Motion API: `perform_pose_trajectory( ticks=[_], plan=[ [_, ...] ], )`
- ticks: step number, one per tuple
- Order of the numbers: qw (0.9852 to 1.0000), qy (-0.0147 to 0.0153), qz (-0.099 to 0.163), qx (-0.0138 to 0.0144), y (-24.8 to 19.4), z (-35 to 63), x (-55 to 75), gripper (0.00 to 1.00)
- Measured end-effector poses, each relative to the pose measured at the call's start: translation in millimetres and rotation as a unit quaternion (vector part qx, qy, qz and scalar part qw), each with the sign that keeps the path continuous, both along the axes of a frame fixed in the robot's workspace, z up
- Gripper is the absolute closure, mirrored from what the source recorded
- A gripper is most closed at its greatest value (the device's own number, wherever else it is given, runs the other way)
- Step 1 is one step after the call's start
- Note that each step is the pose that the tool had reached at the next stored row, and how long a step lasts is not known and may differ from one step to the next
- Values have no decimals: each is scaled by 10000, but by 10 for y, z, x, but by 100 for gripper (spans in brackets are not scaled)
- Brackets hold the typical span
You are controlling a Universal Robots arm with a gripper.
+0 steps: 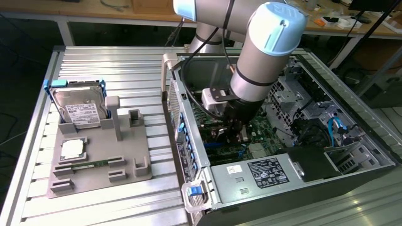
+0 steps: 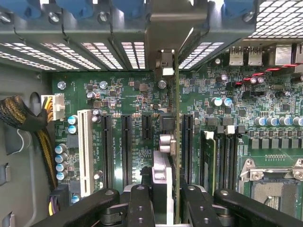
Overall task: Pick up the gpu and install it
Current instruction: 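Insert the gpu into the slot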
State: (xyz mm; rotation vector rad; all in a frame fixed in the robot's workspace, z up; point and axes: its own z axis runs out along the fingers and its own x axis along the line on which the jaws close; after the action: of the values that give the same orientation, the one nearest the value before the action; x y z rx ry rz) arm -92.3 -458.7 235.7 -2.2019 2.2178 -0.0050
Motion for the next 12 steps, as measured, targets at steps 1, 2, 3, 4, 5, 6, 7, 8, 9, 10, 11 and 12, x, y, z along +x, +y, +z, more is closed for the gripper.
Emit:
perform_pose_trajectory(
  ticks=[1,2,3,4,5,6,7,8,9,10,11,12],
  plan=[
    [10000,0,0,0,0,-3,-1,71],
    [10000,-1,0,0,0,-6,-1,71],
    [10000,-1,0,0,0,-8,-2,71],
    [10000,-1,0,0,0,-9,-3,71],
    [10000,-1,0,-1,0,-10,-4,71],
    [10000,-1,0,-1,0,-11,-6,71],
    [10000,-1,0,0,0,-13,-7,71],
    [10000,-1,0,0,0,-15,-9,71],
    [10000,-2,0,1,0,-19,-10,71],
    [10000,-1,0,0,0,-24,-11,71],
    [10000,-1,0,0,0,-28,-12,71],
    [10000,-1,0,0,0,-32,-14,71]
  ],
)
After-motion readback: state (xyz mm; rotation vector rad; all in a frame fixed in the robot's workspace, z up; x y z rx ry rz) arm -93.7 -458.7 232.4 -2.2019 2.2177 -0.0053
